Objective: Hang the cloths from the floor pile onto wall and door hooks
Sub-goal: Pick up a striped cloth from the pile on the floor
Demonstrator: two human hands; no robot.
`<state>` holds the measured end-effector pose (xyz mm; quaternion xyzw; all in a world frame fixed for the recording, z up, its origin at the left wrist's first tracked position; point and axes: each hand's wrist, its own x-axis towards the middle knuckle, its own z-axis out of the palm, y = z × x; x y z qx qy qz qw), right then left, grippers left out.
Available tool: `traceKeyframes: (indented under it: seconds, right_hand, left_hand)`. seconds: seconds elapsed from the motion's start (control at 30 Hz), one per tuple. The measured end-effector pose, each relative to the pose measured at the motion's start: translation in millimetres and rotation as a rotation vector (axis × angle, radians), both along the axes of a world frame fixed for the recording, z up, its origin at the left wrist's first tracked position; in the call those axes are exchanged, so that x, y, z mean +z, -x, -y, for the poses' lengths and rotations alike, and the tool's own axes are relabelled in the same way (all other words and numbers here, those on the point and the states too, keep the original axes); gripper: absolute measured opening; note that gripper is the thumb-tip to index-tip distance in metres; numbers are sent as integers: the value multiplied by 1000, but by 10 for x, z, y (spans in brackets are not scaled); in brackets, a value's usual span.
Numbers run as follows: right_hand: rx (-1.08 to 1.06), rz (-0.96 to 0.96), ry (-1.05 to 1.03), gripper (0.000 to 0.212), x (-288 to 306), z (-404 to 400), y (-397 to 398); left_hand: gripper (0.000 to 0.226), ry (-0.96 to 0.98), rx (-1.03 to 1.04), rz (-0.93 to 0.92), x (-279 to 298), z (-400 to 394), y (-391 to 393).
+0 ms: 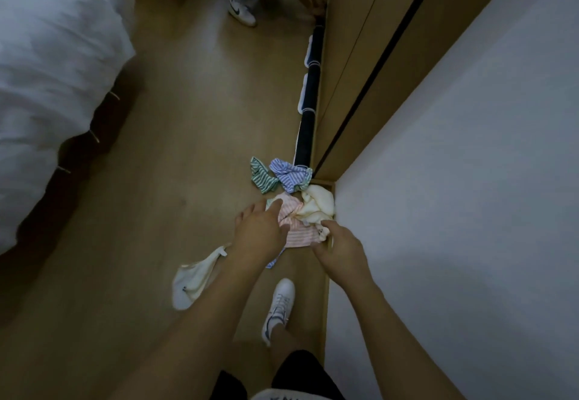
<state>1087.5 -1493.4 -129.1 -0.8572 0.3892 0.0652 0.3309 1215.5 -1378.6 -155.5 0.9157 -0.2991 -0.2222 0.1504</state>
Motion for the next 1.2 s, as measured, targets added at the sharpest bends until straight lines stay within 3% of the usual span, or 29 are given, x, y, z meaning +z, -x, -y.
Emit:
traceKeyframes:
  seconds: [0.33, 0.73, 1.0, 1.2]
  right_hand:
    - [93, -119, -6, 47, -1281, 983, -802]
    - [227, -217, 21, 50, -3782, 1293, -1116]
    - [254, -275, 3, 50, -5168, 1357, -1269]
    - [333, -339, -4, 50, -5808, 1390, -1383]
  left_hand:
    - [53, -114, 49, -24, -1351, 704, -599]
    - [49, -158, 38, -68, -3958, 833, -951]
    - [56, -204, -66, -73, -5438, 886, -1086]
    - [55, -255, -269, -50, -6175, 1009, -1197]
